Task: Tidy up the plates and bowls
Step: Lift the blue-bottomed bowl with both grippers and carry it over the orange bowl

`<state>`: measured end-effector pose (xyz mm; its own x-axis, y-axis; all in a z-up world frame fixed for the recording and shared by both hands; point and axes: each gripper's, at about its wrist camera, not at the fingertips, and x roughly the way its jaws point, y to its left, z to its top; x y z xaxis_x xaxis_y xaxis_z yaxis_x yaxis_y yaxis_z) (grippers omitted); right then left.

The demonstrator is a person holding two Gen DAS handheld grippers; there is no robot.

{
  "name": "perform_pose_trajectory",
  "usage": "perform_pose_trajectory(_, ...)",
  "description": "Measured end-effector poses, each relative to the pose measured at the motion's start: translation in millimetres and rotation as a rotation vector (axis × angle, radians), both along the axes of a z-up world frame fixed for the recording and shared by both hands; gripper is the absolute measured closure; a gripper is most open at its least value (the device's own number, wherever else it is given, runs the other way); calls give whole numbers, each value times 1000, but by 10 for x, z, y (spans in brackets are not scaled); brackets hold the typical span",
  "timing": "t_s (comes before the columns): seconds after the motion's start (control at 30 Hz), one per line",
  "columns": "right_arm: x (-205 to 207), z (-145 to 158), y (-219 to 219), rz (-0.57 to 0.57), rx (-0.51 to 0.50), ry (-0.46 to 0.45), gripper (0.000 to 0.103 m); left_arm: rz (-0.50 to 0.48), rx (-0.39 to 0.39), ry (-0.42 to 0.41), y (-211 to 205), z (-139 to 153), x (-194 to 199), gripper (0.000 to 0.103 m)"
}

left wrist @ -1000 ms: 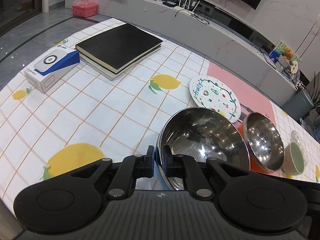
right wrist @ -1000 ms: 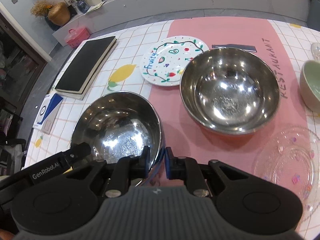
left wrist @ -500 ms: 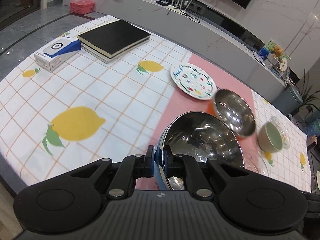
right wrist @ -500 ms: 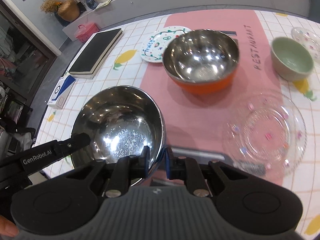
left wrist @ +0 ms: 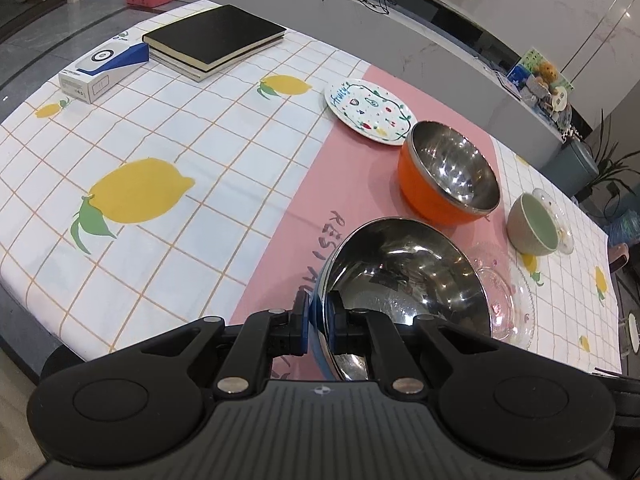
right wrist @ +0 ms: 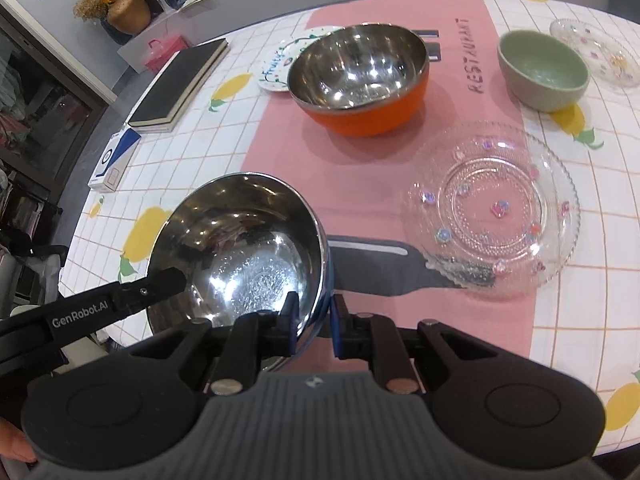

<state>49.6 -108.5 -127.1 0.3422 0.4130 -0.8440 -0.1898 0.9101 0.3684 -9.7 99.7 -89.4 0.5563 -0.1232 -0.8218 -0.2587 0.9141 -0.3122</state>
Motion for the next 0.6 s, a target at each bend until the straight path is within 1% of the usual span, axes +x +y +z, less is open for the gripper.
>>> perform_pose_trajectory(0.27,15,-79,15,-2,-8,21,88,-2,16,12,-28,-86,29,94)
perform_pose_trajectory(0.43,31,-155,7,-4,-1,58,88,-6,21,33,-27,-141,30,95)
perform_pose_trajectory(0.6,34,-146,16,1,-2,54,87,-6,25,45,-18,-177,29,96)
